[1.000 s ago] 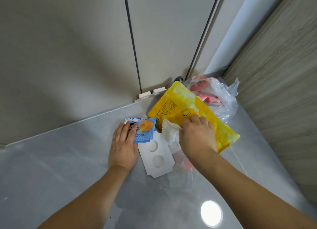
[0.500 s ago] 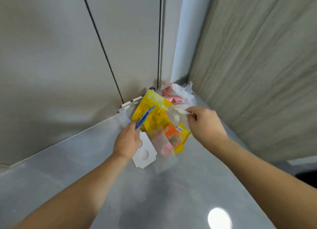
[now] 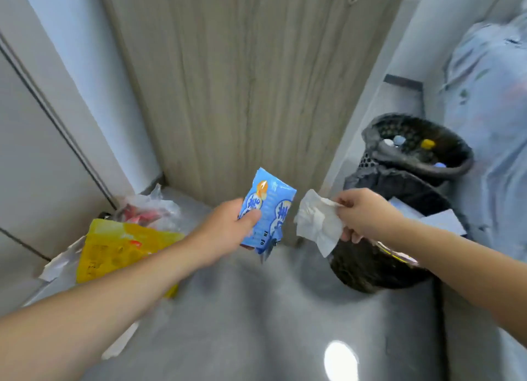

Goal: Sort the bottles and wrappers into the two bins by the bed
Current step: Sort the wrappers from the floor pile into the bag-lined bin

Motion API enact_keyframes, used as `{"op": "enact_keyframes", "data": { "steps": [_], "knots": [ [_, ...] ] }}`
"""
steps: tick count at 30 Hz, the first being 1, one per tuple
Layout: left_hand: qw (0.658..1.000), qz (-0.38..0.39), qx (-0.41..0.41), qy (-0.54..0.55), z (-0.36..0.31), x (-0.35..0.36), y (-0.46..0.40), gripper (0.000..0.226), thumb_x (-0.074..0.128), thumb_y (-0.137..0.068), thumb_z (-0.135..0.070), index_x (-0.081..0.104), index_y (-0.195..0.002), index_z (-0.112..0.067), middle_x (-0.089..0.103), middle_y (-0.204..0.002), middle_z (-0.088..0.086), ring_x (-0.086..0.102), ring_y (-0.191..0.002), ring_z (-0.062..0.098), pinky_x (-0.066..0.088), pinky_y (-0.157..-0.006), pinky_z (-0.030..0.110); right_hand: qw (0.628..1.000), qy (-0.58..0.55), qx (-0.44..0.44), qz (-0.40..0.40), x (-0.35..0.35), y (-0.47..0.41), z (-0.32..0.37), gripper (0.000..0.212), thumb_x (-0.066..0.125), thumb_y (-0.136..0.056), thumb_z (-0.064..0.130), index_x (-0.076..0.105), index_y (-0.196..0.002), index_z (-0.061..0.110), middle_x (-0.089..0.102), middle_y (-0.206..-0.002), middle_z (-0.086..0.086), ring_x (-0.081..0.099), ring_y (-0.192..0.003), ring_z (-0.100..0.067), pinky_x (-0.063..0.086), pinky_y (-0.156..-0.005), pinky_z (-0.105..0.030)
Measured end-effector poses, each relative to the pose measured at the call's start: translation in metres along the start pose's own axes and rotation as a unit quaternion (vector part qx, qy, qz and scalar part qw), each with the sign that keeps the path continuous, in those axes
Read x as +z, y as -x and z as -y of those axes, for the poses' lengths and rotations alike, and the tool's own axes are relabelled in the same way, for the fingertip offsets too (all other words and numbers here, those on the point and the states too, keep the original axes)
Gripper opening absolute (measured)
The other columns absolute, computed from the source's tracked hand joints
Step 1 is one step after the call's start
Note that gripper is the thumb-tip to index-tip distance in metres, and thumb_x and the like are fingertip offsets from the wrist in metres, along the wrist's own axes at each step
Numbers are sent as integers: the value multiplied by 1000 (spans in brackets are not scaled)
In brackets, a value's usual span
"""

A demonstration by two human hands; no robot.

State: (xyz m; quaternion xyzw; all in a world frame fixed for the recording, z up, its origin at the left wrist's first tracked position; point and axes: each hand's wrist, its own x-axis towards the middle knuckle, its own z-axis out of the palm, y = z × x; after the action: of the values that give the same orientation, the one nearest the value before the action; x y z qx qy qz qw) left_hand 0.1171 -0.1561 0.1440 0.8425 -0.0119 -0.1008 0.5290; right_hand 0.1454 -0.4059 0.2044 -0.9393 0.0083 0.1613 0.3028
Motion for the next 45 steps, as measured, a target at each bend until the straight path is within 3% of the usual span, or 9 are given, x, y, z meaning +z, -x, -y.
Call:
{"op": "enact_keyframes", "data": {
  "steps": [5, 10, 14, 18, 21, 25, 33, 38, 45],
  "knots": [
    [998, 49, 31, 2, -75, 52, -31, 32, 54, -92, -35, 62, -103, -5, 71, -101, 17, 68, -82, 19, 50, -94, 46, 990, -85, 79, -83, -66, 1, -78, 23, 40, -96, 7, 62, -90, 8, 69, -64, -16, 64, -52, -22, 56, -55, -32],
    [997, 44, 48, -48, -120, 100, -62, 34, 49, -97, -35, 60, -101, -2, 68, -87, 14, 62, -73, 19, 51, -78, 40, 946, -261, 165, -100, -94, -13, -129, 35, 53, -98, 22, 52, -126, 2, 60, -112, -13, 71, -81, -25, 60, -68, -33],
    [986, 11, 60, -155, -138, 138, -95, 27, 43, -101, -29, 53, -83, -12, 53, -70, 0, 46, -62, 18, 33, -57, 29, 983, -102, 152, 6, -114, -26, -134, 35, 52, -97, 26, 52, -124, 5, 60, -115, -14, 68, -90, -26, 58, -82, -37],
    [965, 13, 89, -247, -146, 187, -135, 21, 38, -101, -24, 53, -93, -12, 57, -84, 3, 51, -75, 23, 34, -62, 32, 984, 167, 66, -5, -117, -30, -132, 16, 48, -93, 22, 55, -86, 9, 60, -91, -10, 59, -81, -24, 45, -61, -30],
    [938, 68, 98, -325, -133, 227, -160, 17, 39, -98, -22, 52, -99, -12, 61, -96, 7, 55, -83, 26, 44, -70, 37, 953, 293, 60, 54, -103, -27, -147, 10, 43, -95, 19, 47, -90, 11, 56, -104, -10, 53, -89, -24, 41, -74, -31],
    [875, 180, 41, -448, -121, 257, -169, 37, 54, -92, -32, 50, -122, -12, 58, -117, 9, 59, -95, 26, 45, -73, 33, 941, 330, 42, 69, -94, -29, -153, 16, 44, -97, 22, 48, -105, 8, 34, -78, -2, 35, -68, -15, 33, -64, -25],
    [886, 122, 158, -418, -119, 197, -125, 19, 44, -97, -31, 46, -86, -15, 51, -94, 3, 55, -86, 25, 40, -66, 35, 953, 302, 10, -8, -72, -36, -150, 30, 55, -90, 29, 44, -110, 10, 49, -116, -10, 48, -101, -27, 41, -78, -32],
    [898, 83, 168, -398, -96, 133, -75, 31, 41, -100, -31, 55, -116, -9, 57, -121, 9, 55, -112, 29, 46, -92, 43, 962, 259, -66, -61, -47, -21, -110, 27, 50, -89, 23, 47, -113, 10, 51, -119, -7, 50, -110, -29, 45, -88, -38],
    [896, 45, 125, -424, -26, 42, -20, 42, 45, -100, -31, 50, -134, -7, 53, -137, 11, 49, -126, 28, 39, -102, 36, 962, 227, -149, -25, 30, 0, -36, 32, 53, -87, 23, 48, -114, 7, 50, -122, -11, 47, -118, -32, 40, -95, -36]
  ]
}}
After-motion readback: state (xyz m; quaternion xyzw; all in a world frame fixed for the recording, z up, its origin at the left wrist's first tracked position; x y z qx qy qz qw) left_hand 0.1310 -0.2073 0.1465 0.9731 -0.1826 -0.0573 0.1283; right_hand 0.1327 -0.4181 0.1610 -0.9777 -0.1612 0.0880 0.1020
